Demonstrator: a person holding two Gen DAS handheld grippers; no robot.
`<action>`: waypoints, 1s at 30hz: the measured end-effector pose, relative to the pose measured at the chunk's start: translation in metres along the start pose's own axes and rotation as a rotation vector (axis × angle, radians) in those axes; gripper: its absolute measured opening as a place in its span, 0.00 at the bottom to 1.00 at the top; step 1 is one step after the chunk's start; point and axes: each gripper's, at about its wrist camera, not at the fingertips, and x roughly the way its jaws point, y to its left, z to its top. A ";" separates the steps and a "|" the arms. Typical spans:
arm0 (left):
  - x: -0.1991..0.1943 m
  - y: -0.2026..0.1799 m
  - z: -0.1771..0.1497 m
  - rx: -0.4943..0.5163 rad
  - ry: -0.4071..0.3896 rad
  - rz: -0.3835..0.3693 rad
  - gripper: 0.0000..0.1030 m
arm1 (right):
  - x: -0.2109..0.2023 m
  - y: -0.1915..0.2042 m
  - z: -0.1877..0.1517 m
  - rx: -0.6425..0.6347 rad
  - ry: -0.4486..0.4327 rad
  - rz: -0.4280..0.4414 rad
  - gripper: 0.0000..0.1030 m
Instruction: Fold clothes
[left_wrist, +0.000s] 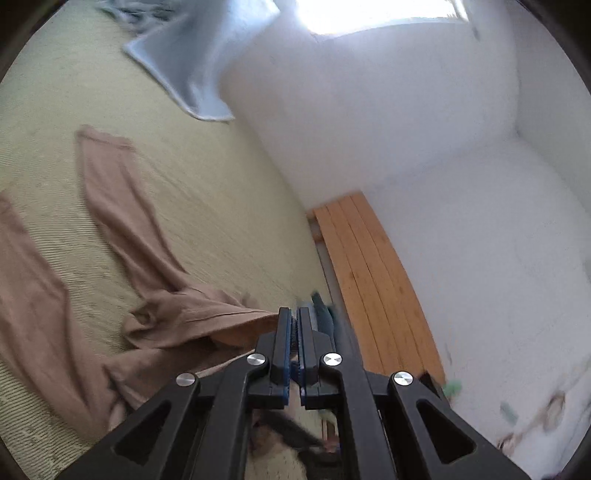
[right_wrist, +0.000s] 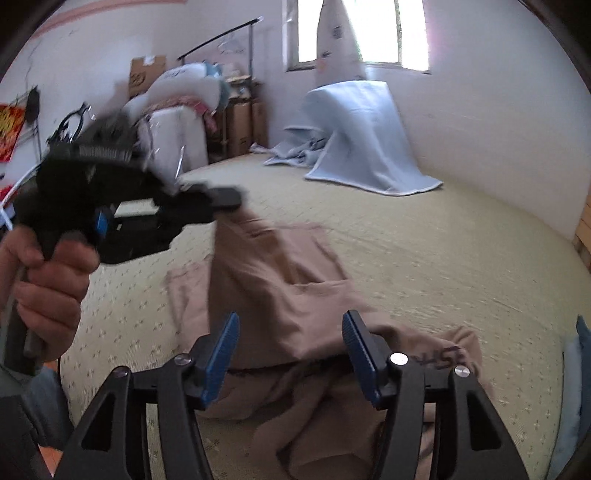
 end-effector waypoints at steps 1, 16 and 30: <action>0.004 -0.007 -0.002 0.033 0.022 -0.003 0.02 | 0.003 0.003 -0.001 -0.007 0.007 0.004 0.60; 0.014 -0.039 -0.016 0.233 0.134 -0.015 0.12 | -0.005 -0.014 0.002 0.119 -0.027 0.048 0.16; -0.004 -0.025 -0.010 0.304 0.053 0.183 0.63 | -0.029 -0.080 0.000 0.296 -0.066 -0.020 0.13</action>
